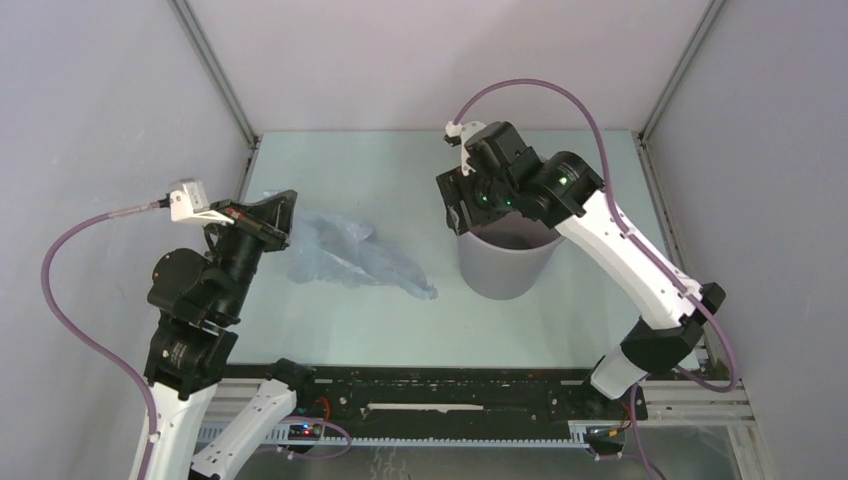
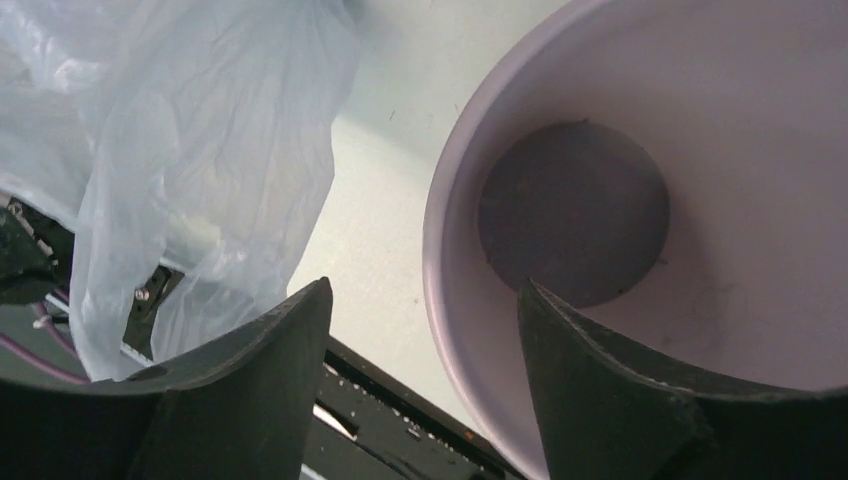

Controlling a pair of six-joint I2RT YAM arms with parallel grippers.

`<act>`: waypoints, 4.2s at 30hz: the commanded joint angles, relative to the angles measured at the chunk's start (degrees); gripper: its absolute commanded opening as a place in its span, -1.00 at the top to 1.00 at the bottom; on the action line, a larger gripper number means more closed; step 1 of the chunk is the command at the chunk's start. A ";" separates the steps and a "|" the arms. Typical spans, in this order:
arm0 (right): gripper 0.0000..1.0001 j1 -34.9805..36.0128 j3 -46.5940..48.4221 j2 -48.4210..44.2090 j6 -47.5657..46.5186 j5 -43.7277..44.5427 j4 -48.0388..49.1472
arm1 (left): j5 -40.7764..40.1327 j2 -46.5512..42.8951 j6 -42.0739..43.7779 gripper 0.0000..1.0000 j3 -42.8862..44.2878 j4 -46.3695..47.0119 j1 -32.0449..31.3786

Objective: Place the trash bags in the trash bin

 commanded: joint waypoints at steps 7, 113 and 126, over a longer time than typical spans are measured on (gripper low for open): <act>-0.74 14.25 -11.38 -11.84 -6.85 -9.48 9.80 | -1.82 0.32 0.36 1.00 2.58 -1.21 0.22; 1.00 -50.02 -10.53 -17.08 85.57 -63.33 82.70 | -16.52 7.33 -16.06 -1.00 22.62 -16.30 0.28; 1.00 -46.29 -22.55 -25.93 25.44 -62.12 34.08 | 9.00 14.47 -15.68 -1.00 18.64 -0.99 0.28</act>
